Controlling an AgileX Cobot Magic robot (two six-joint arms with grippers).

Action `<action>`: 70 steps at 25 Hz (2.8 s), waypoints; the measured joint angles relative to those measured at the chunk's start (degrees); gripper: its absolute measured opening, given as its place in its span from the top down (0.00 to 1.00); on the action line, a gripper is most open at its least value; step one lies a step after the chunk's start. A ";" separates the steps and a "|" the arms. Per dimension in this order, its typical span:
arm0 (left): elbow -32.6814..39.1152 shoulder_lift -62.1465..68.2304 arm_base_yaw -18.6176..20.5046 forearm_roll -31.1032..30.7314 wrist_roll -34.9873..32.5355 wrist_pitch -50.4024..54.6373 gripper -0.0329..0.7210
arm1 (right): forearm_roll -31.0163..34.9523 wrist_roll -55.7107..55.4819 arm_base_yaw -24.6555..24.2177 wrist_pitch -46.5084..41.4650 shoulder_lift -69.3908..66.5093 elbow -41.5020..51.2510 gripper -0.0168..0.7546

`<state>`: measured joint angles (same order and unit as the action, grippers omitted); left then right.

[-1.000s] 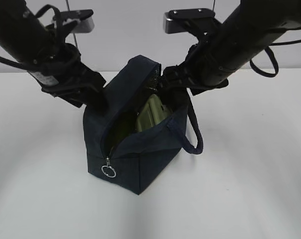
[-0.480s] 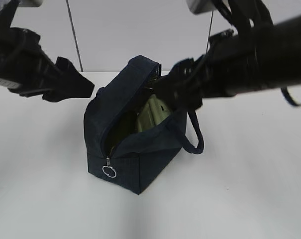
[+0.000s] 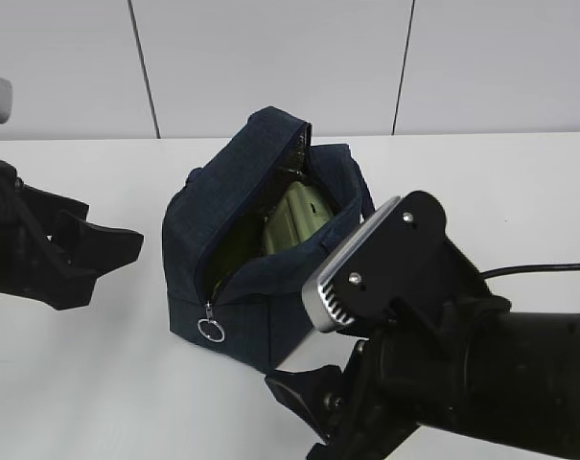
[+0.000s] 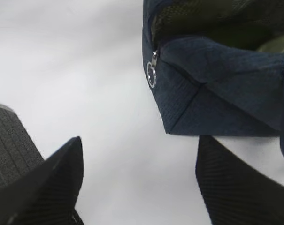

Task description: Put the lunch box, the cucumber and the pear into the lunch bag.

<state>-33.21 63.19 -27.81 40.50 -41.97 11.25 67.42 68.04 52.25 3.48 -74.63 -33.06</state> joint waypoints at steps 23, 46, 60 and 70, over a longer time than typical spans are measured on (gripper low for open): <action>0.01 -0.15 -0.46 0.18 0.00 0.74 0.41 | -21.03 -31.75 0.21 3.73 -4.08 0.00 0.44; 0.01 -0.15 -0.50 0.18 0.00 0.81 0.48 | 35.65 36.14 -0.12 -7.38 -1.08 -2.27 0.52; 0.01 -0.15 -0.50 0.18 0.00 0.85 0.56 | -70.30 -73.33 0.61 5.46 -1.08 3.14 0.67; 0.01 -0.15 -0.50 0.18 -0.04 0.85 0.60 | -79.08 -79.57 0.61 24.09 -7.45 7.97 0.67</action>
<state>-33.20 63.05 -28.31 40.69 -42.01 12.10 -11.65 -11.53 52.86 27.56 -82.08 -25.09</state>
